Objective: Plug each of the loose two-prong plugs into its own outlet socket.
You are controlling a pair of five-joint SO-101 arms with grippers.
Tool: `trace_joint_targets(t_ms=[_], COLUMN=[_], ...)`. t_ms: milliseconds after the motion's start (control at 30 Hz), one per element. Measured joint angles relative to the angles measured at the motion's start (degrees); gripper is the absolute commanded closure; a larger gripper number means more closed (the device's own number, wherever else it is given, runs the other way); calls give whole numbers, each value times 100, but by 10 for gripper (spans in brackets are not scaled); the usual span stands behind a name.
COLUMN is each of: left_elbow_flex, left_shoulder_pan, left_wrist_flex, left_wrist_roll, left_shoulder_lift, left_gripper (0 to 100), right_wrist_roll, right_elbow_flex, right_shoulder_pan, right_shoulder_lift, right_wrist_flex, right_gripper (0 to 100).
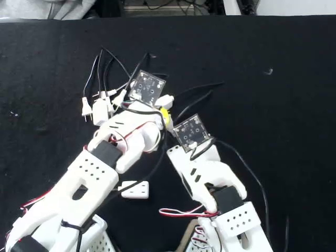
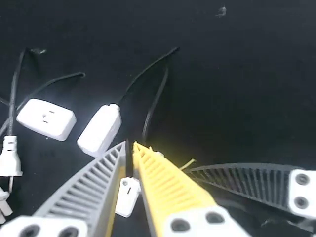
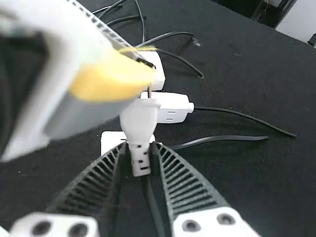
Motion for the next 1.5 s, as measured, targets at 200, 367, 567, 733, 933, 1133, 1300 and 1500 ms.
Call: trace_joint_targets(t_ms=[200,367,567,733,933,1133,1300,1500], left_elbow_flex=[0,0,18,18,18,-18,-281,-281], left_shoulder_pan=[-9,-9,-158,-308,-325,-721,-1371,-1855], left_wrist_flex=[0,0,-9,0,0,211,967,1064], left_wrist_roll=[0,0,18,0,0,0,0,9], left_shoulder_lift=[0,0,0,9,0,-387,-1670,-2391], left_gripper=[970,970,970,970,970,970,970,971], right_wrist_roll=[0,0,149,431,598,598,598,598], right_elbow_flex=[-35,-70,-695,-1020,-1029,-1099,-1749,-2189], right_shoulder_pan=[0,0,-9,26,18,9,9,-325], right_shoulder_lift=[0,0,0,-9,-9,9,589,1679], right_wrist_flex=[35,53,440,545,545,545,545,835], right_gripper=[988,988,988,988,988,988,988,988])
